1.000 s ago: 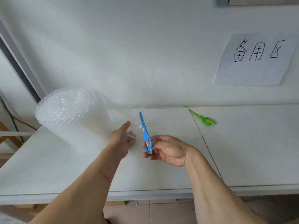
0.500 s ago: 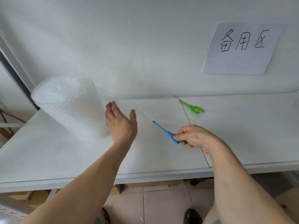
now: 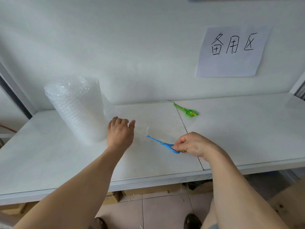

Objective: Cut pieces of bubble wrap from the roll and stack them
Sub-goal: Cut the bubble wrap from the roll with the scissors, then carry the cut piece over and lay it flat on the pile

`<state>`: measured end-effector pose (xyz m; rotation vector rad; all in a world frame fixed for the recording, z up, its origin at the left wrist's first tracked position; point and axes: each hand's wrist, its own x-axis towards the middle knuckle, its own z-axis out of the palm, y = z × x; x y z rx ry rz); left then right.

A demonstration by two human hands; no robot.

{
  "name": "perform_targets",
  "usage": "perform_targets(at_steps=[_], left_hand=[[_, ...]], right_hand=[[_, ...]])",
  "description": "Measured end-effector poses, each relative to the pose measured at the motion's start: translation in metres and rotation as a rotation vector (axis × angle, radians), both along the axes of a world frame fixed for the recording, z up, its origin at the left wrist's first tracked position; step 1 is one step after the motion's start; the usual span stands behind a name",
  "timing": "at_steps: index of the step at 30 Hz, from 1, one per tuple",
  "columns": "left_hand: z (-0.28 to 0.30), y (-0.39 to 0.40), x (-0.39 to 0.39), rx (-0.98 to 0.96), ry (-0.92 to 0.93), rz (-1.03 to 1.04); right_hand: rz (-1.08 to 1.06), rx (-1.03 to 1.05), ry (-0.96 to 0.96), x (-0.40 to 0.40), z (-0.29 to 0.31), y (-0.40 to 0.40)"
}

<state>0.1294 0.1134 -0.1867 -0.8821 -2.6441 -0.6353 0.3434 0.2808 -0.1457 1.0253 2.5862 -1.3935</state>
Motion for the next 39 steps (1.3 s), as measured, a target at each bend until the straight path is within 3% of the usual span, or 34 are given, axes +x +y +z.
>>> perform_targets(at_steps=[7,16,18,21,24,27,32,35,39], left_hand=[[-0.005,-0.010,-0.017,-0.076,-0.063,0.067],[-0.010,-0.022,-0.026,-0.178,0.020,0.111],[-0.009,-0.017,-0.023,-0.108,0.093,0.027],[-0.008,-0.008,-0.013,0.046,0.221,-0.350],[-0.002,-0.001,0.000,-0.038,0.027,-0.502],[-0.007,-0.003,-0.005,-0.127,-0.075,-0.457],[-0.005,-0.016,-0.012,-0.251,-0.077,-0.328],[-0.001,-0.024,-0.017,-0.215,-0.067,-0.214],[0.000,-0.029,-0.026,-0.080,-0.070,-0.127]], right_hand=[[0.083,0.175,-0.176,-0.011,0.003,-0.003],[-0.010,0.302,-0.253,-0.002,-0.004,0.029],[0.000,0.322,-0.278,-0.002,-0.002,0.033],[0.032,0.320,-0.290,-0.004,0.002,0.034],[0.023,0.281,-0.246,-0.004,0.003,0.032],[-0.036,0.244,-0.165,-0.006,0.001,0.030],[-0.015,0.310,0.003,-0.032,-0.008,0.009],[0.030,0.275,0.037,-0.049,-0.023,-0.007],[-0.074,0.278,0.127,-0.051,-0.037,-0.009]])
